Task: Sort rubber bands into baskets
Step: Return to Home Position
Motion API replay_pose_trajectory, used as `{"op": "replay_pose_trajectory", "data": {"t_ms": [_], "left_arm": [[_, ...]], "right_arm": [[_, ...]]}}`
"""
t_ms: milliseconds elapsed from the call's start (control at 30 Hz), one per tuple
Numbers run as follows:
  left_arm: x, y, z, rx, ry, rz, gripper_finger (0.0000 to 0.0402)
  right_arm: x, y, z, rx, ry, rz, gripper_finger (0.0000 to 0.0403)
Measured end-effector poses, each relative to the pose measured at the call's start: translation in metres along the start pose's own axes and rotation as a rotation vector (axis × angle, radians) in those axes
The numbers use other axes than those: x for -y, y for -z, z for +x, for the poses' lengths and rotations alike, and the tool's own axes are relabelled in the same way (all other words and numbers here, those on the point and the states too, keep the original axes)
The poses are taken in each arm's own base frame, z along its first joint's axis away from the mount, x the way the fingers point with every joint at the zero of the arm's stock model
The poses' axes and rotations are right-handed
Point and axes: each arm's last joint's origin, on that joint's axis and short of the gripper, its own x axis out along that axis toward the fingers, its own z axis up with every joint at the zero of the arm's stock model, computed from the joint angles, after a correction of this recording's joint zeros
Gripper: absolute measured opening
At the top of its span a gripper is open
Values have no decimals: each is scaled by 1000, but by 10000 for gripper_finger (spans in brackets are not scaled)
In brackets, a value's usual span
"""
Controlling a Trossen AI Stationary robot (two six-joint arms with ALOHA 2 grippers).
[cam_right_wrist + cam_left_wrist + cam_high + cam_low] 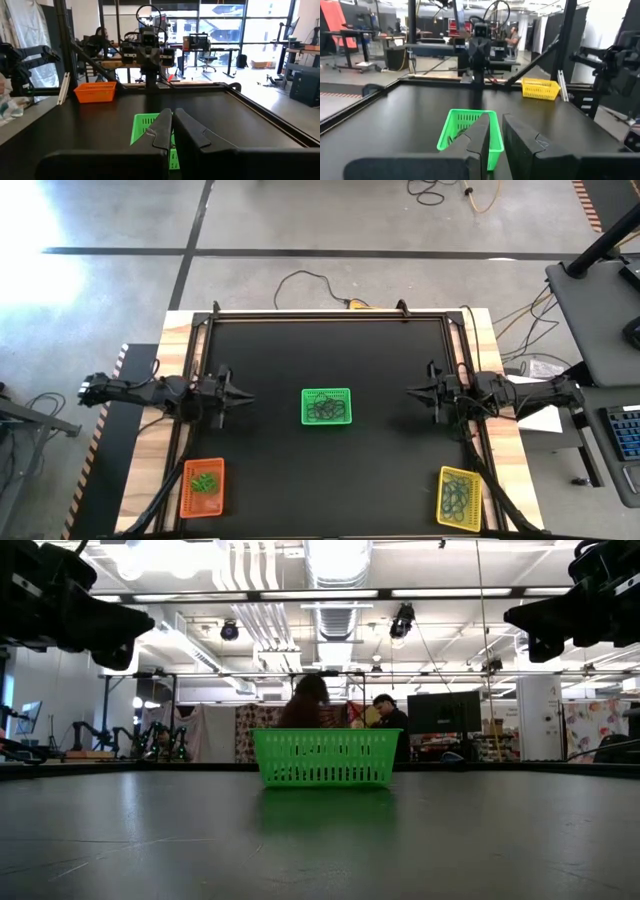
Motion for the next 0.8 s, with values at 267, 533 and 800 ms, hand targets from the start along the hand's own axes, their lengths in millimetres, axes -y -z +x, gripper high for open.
{"op": "replay_pose_trajectory", "data": {"t_ms": [267, 533, 800], "left_arm": [[-2, 5, 3, -68, -68, 13, 38], [-2, 8, 6, -116, -77, 26, 38], [-2, 11, 7, -142, -80, 31, 38]], "right_arm": [[0, 0, 0, 0, 0, 0, 9], [0, 0, 0, 0, 0, 0, 9], [0, 0, 0, -1, 0, 0, 9]]}}
